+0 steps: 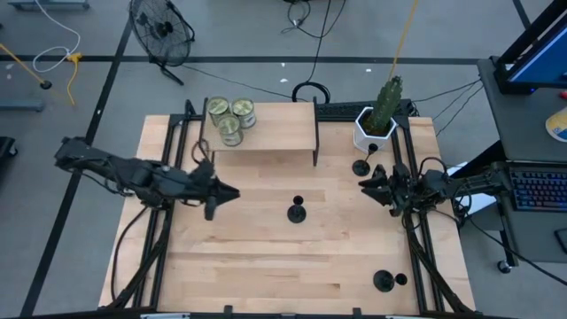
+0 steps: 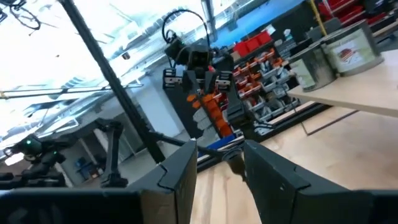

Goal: Pick & Place candle stick holders
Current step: Put the top black candle holder on the shelf

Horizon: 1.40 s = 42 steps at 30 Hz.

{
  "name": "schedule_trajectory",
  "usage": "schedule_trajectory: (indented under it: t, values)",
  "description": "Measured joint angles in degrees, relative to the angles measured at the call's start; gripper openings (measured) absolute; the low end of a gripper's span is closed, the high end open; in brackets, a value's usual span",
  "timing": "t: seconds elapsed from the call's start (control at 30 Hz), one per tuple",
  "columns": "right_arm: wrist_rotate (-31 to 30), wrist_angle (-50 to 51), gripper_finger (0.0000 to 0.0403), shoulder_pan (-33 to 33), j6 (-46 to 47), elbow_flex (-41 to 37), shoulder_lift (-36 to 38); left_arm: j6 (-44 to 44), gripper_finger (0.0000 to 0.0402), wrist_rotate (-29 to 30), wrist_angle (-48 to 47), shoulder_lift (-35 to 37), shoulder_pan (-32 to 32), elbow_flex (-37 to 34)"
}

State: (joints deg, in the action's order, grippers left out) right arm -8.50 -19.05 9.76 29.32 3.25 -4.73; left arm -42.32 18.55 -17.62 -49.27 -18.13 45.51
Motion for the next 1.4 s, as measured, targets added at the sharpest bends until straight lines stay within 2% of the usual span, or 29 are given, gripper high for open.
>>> schedule_trajectory:
  t: [0.27,0.37,0.67,0.87,1.1,1.4]
  values:
    - [-2.2,0.7,0.0125,0.0,-1.2,2.9,-2.5,4.1,0.0072,-0.1,-0.2,11.9,0.0,-7.0]
    - [-2.2,0.1,0.0125,0.0,-1.8,6.1,-5.5,4.8,0.0072,-0.1,-0.4,15.2,0.0,-9.8]
    - [-2.0,6.9,0.0125,0.1,-4.8,15.7,-18.8,3.8,0.0072,-0.2,-0.1,23.4,0.0,-17.5]
    - [-4.1,21.5,0.0125,0.1,-9.2,26.9,-25.2,2.6,0.0072,0.0,-0.1,27.6,0.0,-21.1]
    - [-14.2,43.0,0.0125,0.1,-10.5,42.1,-30.6,1.3,0.0072,0.0,-0.2,29.2,0.0,-22.8]
    - [-23.0,59.8,0.0125,0.0,-6.9,51.8,-36.0,3.6,0.0072,-0.2,-0.3,29.2,0.0,-22.9]
